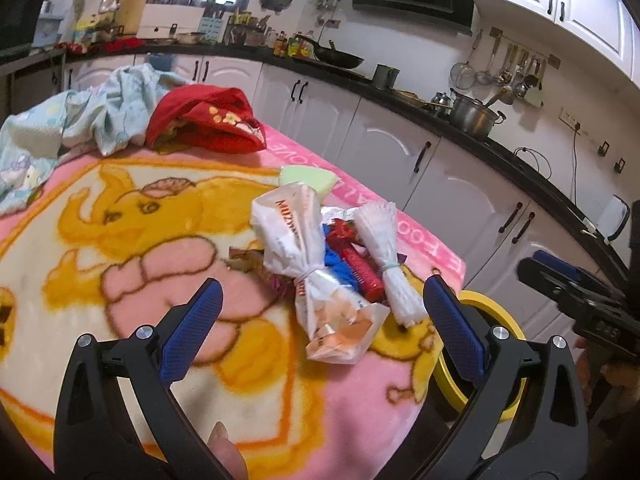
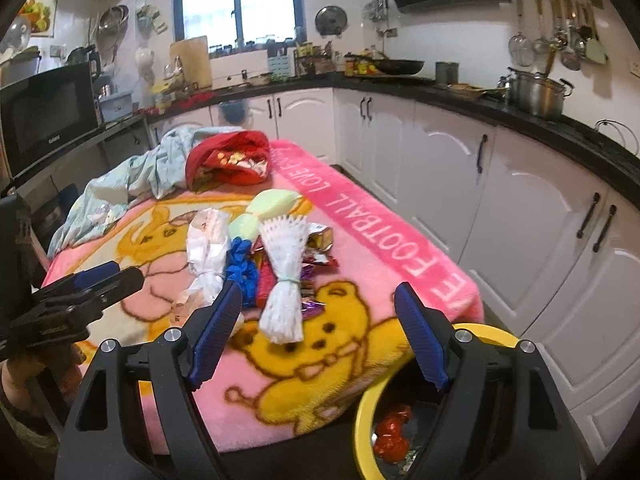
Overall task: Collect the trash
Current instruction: 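Move both tools back over the trash pile on the blanket, then grasp the white printed bag with the left tool while the right tool grasps the white mesh net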
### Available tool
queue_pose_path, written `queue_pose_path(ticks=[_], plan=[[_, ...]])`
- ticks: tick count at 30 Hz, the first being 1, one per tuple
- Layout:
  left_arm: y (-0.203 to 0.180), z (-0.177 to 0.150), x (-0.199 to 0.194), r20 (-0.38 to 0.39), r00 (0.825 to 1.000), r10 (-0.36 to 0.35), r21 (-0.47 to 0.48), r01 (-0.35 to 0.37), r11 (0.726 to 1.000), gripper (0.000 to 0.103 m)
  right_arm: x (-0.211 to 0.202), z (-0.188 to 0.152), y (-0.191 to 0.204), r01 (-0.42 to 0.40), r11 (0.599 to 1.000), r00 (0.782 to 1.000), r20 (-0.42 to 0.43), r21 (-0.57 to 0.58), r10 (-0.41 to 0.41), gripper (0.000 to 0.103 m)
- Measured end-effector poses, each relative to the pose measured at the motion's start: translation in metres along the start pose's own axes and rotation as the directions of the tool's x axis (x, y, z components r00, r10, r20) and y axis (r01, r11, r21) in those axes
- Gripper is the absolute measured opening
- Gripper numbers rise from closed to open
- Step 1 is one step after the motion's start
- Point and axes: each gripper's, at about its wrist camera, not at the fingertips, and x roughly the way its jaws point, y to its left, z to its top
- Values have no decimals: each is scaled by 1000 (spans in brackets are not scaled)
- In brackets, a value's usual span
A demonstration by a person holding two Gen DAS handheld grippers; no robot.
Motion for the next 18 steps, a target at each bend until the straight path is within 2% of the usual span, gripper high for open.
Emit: queue_pose_path(ticks=[2, 8, 13, 16, 18], plan=[[6, -1, 1, -12, 1000, -9, -17, 9, 1000, 92, 10, 2, 4, -9, 1000, 1000, -13, -6, 9, 76], [19, -11, 12, -84, 995, -51, -54, 47, 997, 80, 41, 3, 7, -38, 999, 997, -66, 1, 38, 76], [25, -20, 29, -149, 981, -124, -121, 106, 987, 71, 65, -7, 4, -47, 999, 991, -124, 6, 48, 76], [25, -22, 36, -169, 976, -134, -128, 114, 985, 71, 75, -14, 2, -58, 998, 986, -154, 13, 59, 76], [26, -22, 42, -183, 971, -153, -149, 127, 981, 70, 81, -17, 3, -58, 998, 983, -171, 11, 59, 72]])
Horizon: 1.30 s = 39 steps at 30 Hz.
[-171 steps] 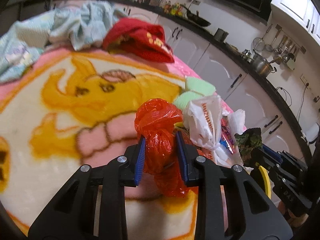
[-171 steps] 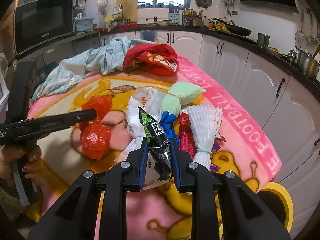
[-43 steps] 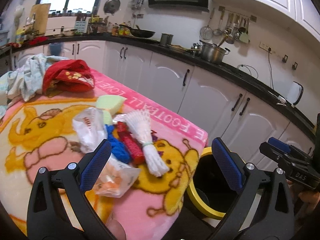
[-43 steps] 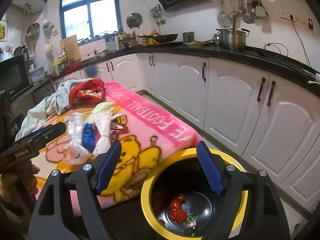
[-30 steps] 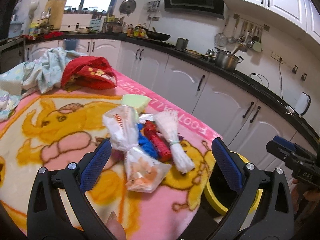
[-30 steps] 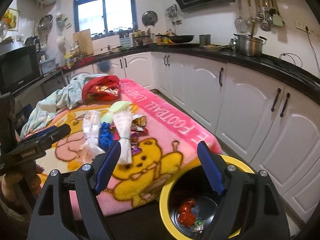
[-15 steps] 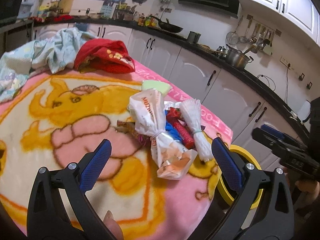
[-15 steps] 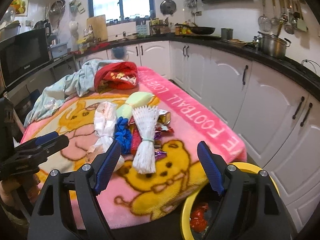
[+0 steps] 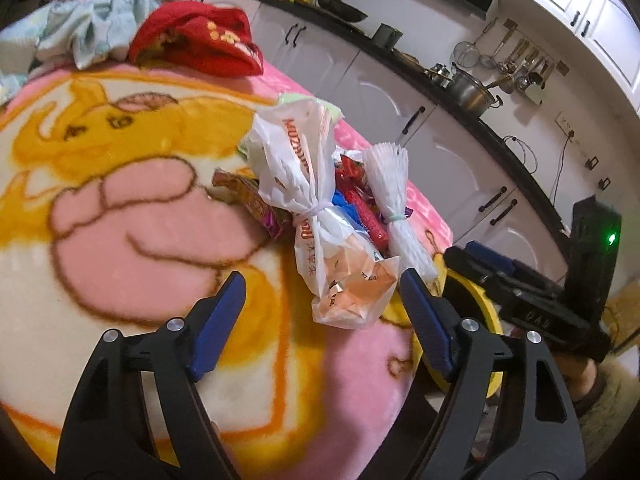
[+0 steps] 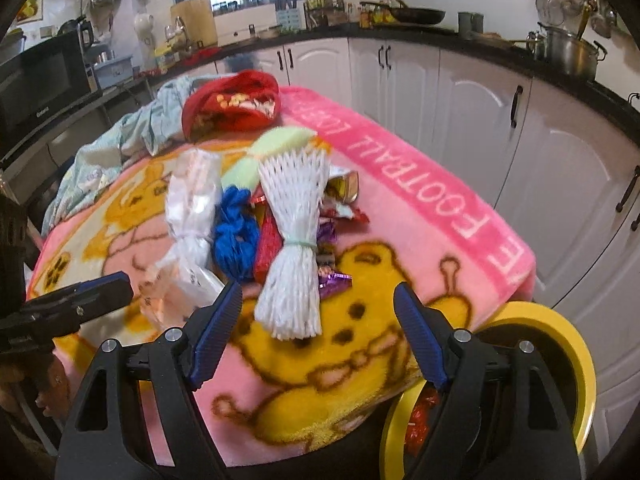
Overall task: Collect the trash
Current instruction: 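Grasp the white printed bag with the left tool while the right tool grasps the white mesh net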
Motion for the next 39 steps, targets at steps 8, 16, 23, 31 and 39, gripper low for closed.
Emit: queue_pose_path(ticks=[8, 16, 23, 31, 39], plan=[[6, 1, 18, -53, 998, -35, -42, 32, 999, 68, 24, -6, -2, -39, 999, 997, -62, -2, 38, 59], [5, 0, 35, -94, 991, -90, -75, 83, 994, 55, 43, -9, -2, -124, 991, 983, -133, 43, 129, 29], [9, -4, 44, -120, 986, -116, -102, 104, 989, 23, 38, -10, 4, -136, 991, 984, -112, 8, 136, 19], [8, -6, 38, -97, 990, -102, -76, 95, 993, 9, 30, -9, 6, -126, 992, 988, -88, -4, 125, 17], [1, -5, 17, -51, 996, -74, -21, 73, 997, 7, 10, -4, 11, -117, 992, 993, -39, -37, 116, 17]])
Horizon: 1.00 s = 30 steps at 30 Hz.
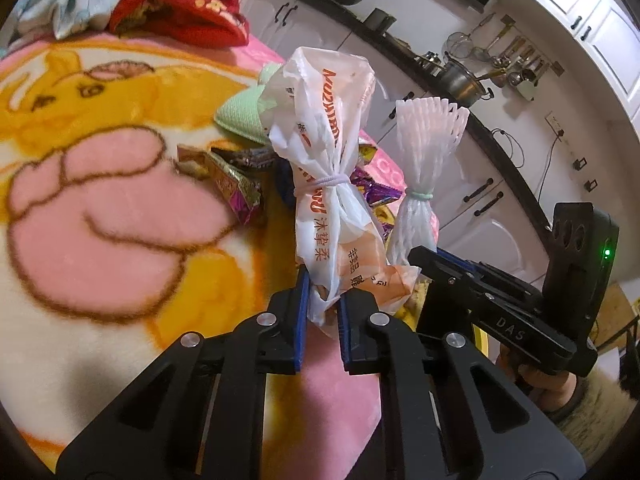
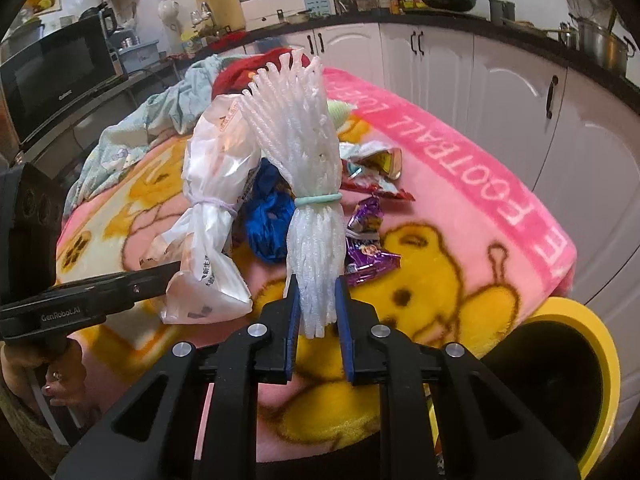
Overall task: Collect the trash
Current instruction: 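Grasp the white printed bag with the left tool while the right tool grasps the white mesh net, then carry the white bag and mesh net over the bin with both tools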
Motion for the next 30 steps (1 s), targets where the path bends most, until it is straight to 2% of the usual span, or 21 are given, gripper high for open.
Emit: queue_pose_path(ticks=[16, 30], plan=[[-23, 6, -40, 113, 992, 61, 87, -71, 994, 7, -38, 7, 11, -9, 1000, 998, 66, -14, 10, 17], [-64, 16, -48, 162, 986, 48, 177, -77, 981, 7, -95, 3, -19, 87, 996, 983, 162, 33, -91, 17]])
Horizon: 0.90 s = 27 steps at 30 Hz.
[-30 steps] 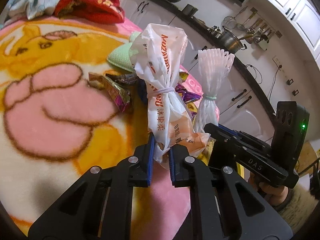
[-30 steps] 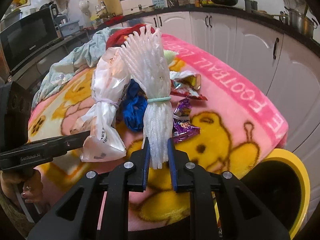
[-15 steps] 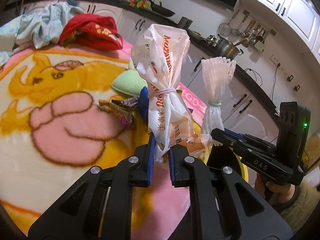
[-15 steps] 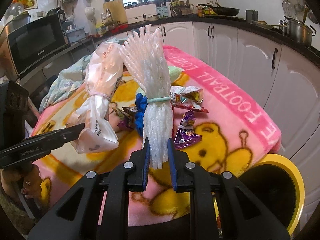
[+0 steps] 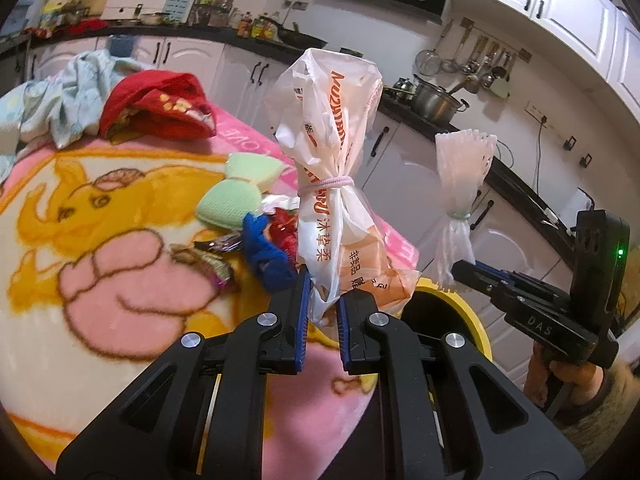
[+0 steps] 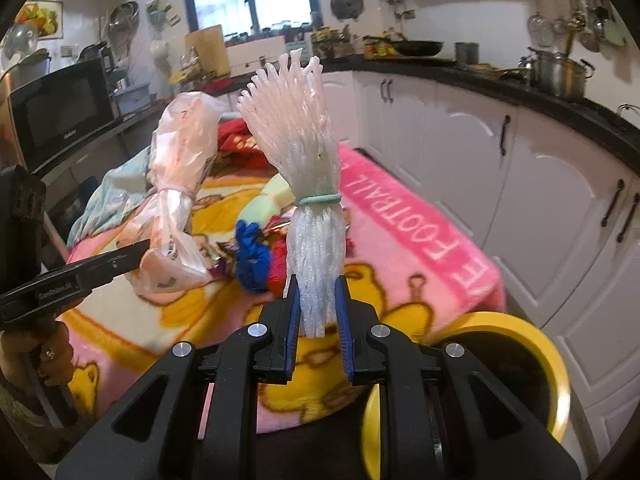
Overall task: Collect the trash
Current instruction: 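Carry the white bag and mesh net over the bin with both tools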
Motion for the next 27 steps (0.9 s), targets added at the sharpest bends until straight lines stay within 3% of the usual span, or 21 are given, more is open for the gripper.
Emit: queue_pose_path(ticks=[10, 27], plan=[[-31, 5, 5, 10, 1000, -15, 65, 14, 998, 7, -33, -6, -32, 63, 996, 997, 41, 65, -65, 17], [-95, 2, 37, -27, 995, -97, 175, 100, 979, 7, -82, -34, -85, 178, 964, 978, 70, 198, -195, 17]])
